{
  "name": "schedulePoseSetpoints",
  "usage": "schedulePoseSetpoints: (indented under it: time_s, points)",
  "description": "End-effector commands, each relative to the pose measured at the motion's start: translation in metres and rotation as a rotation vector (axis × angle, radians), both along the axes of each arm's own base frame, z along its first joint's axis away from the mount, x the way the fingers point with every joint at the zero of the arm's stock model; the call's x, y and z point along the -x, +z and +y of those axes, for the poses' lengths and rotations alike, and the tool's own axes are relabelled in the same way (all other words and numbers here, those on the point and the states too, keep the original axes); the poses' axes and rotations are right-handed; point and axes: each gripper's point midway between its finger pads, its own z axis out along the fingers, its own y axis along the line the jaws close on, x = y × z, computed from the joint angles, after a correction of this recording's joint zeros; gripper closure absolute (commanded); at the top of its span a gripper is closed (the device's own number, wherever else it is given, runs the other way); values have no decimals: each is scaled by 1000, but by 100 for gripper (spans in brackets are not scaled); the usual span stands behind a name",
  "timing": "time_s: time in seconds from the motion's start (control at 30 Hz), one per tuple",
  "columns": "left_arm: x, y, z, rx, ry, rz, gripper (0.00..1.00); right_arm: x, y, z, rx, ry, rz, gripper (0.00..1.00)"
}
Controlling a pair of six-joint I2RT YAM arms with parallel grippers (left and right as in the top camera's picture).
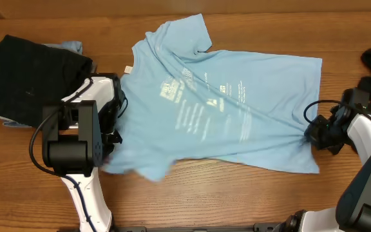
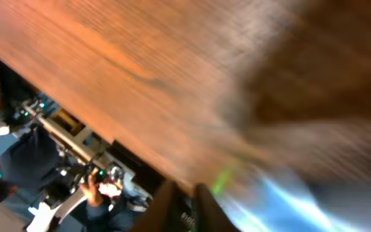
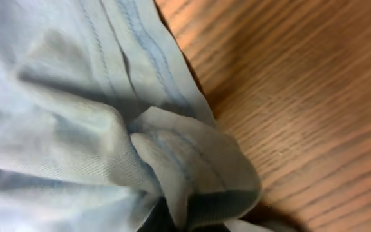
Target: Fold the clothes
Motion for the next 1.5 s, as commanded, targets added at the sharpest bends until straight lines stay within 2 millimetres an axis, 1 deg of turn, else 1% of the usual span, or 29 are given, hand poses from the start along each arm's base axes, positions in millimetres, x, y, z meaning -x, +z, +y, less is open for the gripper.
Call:
schedulePoseSetpoints:
  time_s: [0.0, 0.07, 0.1, 0.13, 0.17, 0.2, 0.23, 0.27, 0.3, 0.33, 0.37, 0.4, 0.47, 0.5, 0.53, 0.6, 0.67, 0.7, 0.77, 0.83, 0.97, 1.03, 1.13, 1.27, 1.3, 1.33, 1.37, 1.43, 1.47]
  points:
    - [2, 2, 4, -27, 8, 22, 70, 1, 4, -11, 39, -17, 19, 96]
    - [2, 4, 8, -50, 2, 23, 62, 5, 4, -10, 31, -17, 33, 96]
    - [1, 4, 8, -50, 2, 21, 61, 4, 4, -7, 16, -16, 27, 66]
    - [-1, 4, 8, -49, 2, 14, 68, 2, 4, -4, -2, -13, 17, 32]
    - [-5, 6, 7, -47, 3, 5, 74, 1, 4, -3, -8, -12, 11, 19]
    - [-11, 14, 7, -46, 2, -2, 81, 0, 4, -2, -15, -11, 7, 8]
    - [-20, 24, 6, -43, 3, -18, 81, -3, 5, 2, -34, -8, -7, 0]
    - [-30, 31, -3, 26, 4, -41, 76, -7, 9, 6, -63, 11, -27, 0]
    - [-39, 32, -16, 136, -5, -63, 70, -11, 13, 10, -84, 32, -41, 0]
    - [-50, 31, -40, 327, -25, -101, 63, -15, 21, 12, -104, 53, -55, 0]
    - [-58, 31, -59, 469, -42, -132, 60, -18, 27, 14, -119, 62, -66, 0]
    - [-67, 32, -84, 650, -65, -182, 52, -25, 38, 18, -144, 96, -93, 0]
    - [-83, 43, -128, 997, -157, -290, 38, -39, 58, 24, -184, 161, -154, 0]
    - [-86, 46, -136, 1060, -178, -311, 35, -44, 67, 28, -203, 188, -180, 0]
    - [-89, 46, -137, 1070, -188, -327, 32, -46, 73, 30, -218, 199, -194, 0]
    - [-95, 39, -135, 1046, -212, -349, 13, -47, 79, 32, -233, 199, -199, 0]
    - [-102, 23, -124, 932, -194, -373, 8, -46, 78, 33, -236, 198, -192, 0]
    - [-103, 18, -121, 902, -184, -378, 7, -45, 78, 33, -237, 198, -191, 0]
    - [-102, 6, -110, 813, -151, -377, 8, -43, 75, 35, -242, 201, -182, 0]
    - [-97, -3, -92, 686, -127, -357, 9, -41, 70, 39, -246, 206, -174, 0]
    - [-94, -6, -79, 609, -132, -337, 10, -38, 61, 43, -253, 210, -165, 0]
    - [-91, -7, -61, 493, -137, -321, 9, -32, 57, 48, -265, 214, -143, 0]
    - [-87, -9, -46, 403, -126, -307, 5, -23, 49, 57, -285, 221, -107, 0]
    - [-86, -11, -29, 369, -98, -314, 5, -5, 37, 70, -315, 232, -45, 0]
    - [-87, -12, -25, 367, -85, -322, 7, -3, 36, 71, -320, 232, -35, 0]
    - [-88, -11, -20, 364, -71, -329, 11, -2, 37, 72, -329, 233, -37, 0]
    - [-91, -8, -15, 362, -55, -343, 18, -4, 41, 80, -369, 267, -67, 0]
    - [-103, 5, -16, 410, -34, -383, 56, -6, 48, 88, -414, 308, -104, 0]
    - [-110, 14, -20, 446, -35, -412, 72, -6, 48, 87, -411, 308, -103, 0]
